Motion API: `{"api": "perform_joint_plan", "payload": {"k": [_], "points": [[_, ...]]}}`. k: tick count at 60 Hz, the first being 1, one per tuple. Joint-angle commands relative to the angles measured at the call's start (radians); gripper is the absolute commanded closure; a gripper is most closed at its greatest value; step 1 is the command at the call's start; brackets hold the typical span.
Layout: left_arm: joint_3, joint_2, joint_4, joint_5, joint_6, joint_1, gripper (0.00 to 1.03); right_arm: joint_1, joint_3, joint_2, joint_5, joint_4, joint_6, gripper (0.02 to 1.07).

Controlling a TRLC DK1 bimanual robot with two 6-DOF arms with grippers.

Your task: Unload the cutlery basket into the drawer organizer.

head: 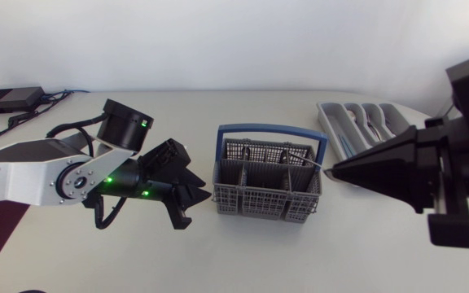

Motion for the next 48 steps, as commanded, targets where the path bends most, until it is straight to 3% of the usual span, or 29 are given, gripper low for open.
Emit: {"api": "perform_joint_plan", "payload": {"k": [1,7,15,26,34,48], "points": [[0.023,-0.018,-0.012,0.002,-0.017,0.007,0.63,-0.053,0.027,-0.030,-0.013,-0.065,0.004,1.01],[0.023,-0.021,-0.017,0.000,-0.018,0.007,0.63,-0.122,0.044,-0.059,-0.013,-0.148,-0.022,1.01],[0.023,-0.021,-0.017,0.000,-0.018,0.010,0.63,-0.326,0.035,-0.064,-0.013,-0.230,-0.101,1.01],[0.023,-0.020,-0.016,0.002,-0.018,0.010,0.63,-0.603,-0.014,0.015,-0.009,-0.233,-0.216,1.01],[0.023,-0.020,-0.014,0.000,-0.017,0.010,0.63,-0.758,-0.063,0.144,0.000,-0.101,-0.240,1.01],[0.020,-0.012,-0.011,0.000,-0.014,0.015,0.63,-0.810,-0.100,0.486,0.211,0.260,-0.147,1.01]]}}
